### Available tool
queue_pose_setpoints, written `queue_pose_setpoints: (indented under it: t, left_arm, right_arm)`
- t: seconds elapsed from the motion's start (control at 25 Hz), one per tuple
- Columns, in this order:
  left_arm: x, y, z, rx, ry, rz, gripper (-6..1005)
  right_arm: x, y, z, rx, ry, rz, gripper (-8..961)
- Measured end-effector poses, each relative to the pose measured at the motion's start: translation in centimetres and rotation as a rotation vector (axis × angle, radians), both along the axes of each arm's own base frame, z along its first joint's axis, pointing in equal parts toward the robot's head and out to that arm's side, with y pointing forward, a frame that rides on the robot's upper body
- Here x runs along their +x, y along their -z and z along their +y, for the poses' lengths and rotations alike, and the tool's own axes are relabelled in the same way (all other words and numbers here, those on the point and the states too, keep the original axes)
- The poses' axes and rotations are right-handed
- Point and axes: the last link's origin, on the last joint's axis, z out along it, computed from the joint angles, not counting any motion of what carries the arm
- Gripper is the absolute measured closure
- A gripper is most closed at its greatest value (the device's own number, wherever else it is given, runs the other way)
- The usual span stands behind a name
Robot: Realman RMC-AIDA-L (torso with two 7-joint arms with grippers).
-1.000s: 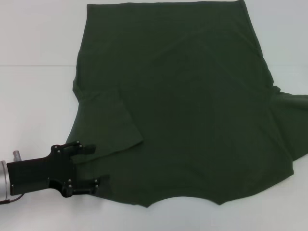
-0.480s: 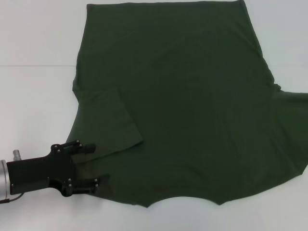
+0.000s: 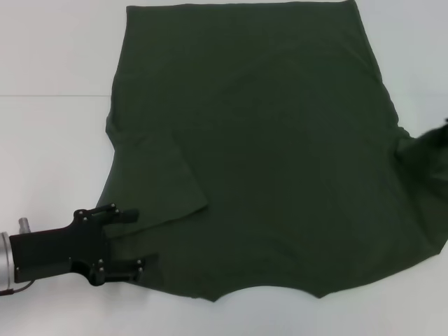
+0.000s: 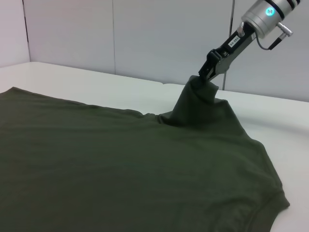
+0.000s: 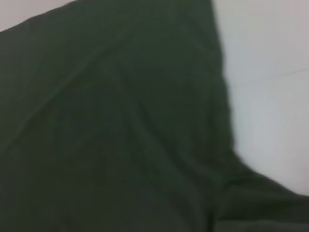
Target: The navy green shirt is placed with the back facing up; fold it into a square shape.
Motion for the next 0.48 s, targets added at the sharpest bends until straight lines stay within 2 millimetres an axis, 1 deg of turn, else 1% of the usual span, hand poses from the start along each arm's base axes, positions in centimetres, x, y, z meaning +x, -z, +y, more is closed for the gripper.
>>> queue_pose_setpoints:
  t: [0.32, 0.48]
  left_arm:
    - [0.0, 0.0, 0.0, 0.000, -0.001, 0.001, 123]
    - [0.0, 0.1, 0.0, 0.000, -0.001, 0.001, 122]
  right_arm:
    - [-4.1, 3.6, 1.3, -0.102, -0.112, -0.020, 931]
    - [-5.5, 5.2, 1.7, -0.139, -0.148, -0.039, 932]
